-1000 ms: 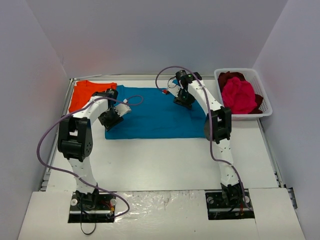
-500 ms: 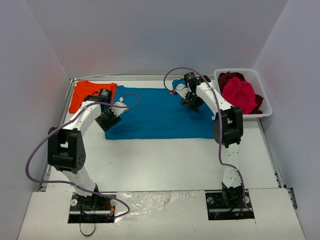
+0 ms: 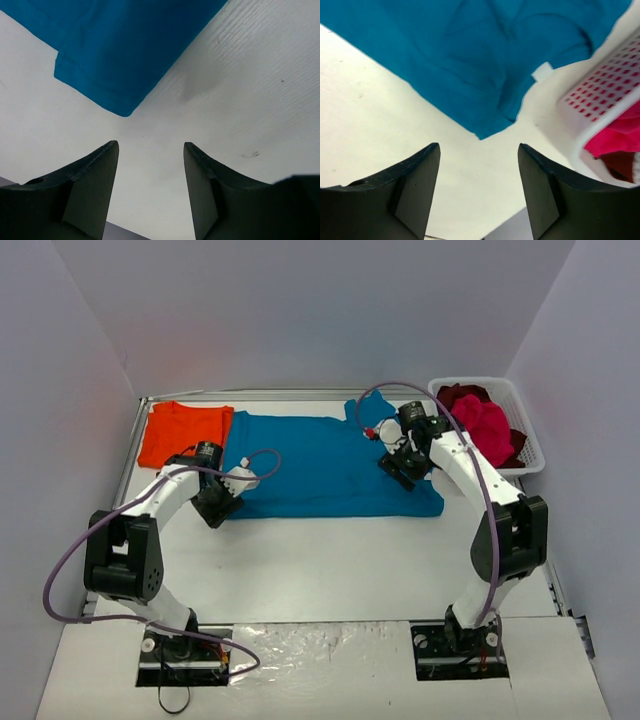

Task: Fold and stack the t-shirts
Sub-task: Fold the flattened tshirt in 1/3 of the way

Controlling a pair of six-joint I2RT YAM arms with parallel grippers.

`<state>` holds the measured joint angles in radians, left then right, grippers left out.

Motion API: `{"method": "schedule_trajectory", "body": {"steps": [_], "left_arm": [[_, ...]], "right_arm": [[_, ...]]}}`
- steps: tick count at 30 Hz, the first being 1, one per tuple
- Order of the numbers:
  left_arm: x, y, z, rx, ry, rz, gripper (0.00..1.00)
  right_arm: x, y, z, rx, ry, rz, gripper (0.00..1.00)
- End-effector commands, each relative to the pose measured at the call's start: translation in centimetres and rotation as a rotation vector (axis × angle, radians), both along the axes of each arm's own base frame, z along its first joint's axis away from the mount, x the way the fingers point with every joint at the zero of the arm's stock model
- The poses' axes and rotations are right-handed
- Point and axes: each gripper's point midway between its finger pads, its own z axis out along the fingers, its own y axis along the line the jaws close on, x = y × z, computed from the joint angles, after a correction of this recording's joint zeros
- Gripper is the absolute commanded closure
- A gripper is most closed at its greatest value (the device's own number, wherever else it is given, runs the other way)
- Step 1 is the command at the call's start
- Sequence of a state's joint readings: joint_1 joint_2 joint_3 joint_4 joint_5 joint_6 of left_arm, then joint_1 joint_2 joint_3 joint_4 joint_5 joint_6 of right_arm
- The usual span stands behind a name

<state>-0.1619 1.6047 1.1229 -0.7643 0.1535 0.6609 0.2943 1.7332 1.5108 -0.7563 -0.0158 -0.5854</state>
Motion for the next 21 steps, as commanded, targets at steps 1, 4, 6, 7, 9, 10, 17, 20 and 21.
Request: {"method": "schedule_trajectory", "body": {"steps": [1, 4, 6, 7, 9, 10, 17, 20, 21], "left_arm": [[0.3, -0.7, 1.5, -0.031, -0.08, -0.037, 0.46], [-0.7, -1.0, 0.4, -0.03, -0.069, -0.051, 0.46], [-1.3, -1.2, -0.6, -0.034, -0.061, -0.054, 0.45], [-1.2, -1.4, -0.8, -0.042, -0.072, -0.045, 0.45], [-1.6, -1.9, -1.6, -0.064, -0.069, -0.035, 0.44], [-1.6, -2.0, -1.7, -0.069, -0.069, -0.033, 0.43], [-2.1, -2.0, -2.5, -0.066, -0.063, -0.024, 0.35], [-1.9, -2.0, -2.2, -0.074, -0.099, -0.012, 0.25], [-1.9, -1.9, -2.2, -0.079, -0.115, -0.009, 0.22]], "right_arm": [[-2.2, 0.6, 0.0, 0.077, 0.005, -0.047, 0.4], [-3.6, 0.5, -0.9, 0.101, -0.005, -0.063, 0.4], [-4.7, -0.1, -1.9, 0.096, 0.002, -0.078, 0.4], [-4.7, -0.3, -1.4, 0.108, -0.03, -0.082, 0.39], [-5.3, -0.6, -1.5, 0.13, -0.038, -0.087, 0.39], [-5.5, -0.6, -1.5, 0.136, -0.042, -0.088, 0.39], [-5.9, -1.5, -1.8, 0.167, -0.085, -0.129, 0.39], [-4.9, -1.9, -0.1, 0.211, -0.168, -0.156, 0.41], [-4.2, -2.2, 1.2, 0.22, -0.228, -0.164, 0.44]]}}
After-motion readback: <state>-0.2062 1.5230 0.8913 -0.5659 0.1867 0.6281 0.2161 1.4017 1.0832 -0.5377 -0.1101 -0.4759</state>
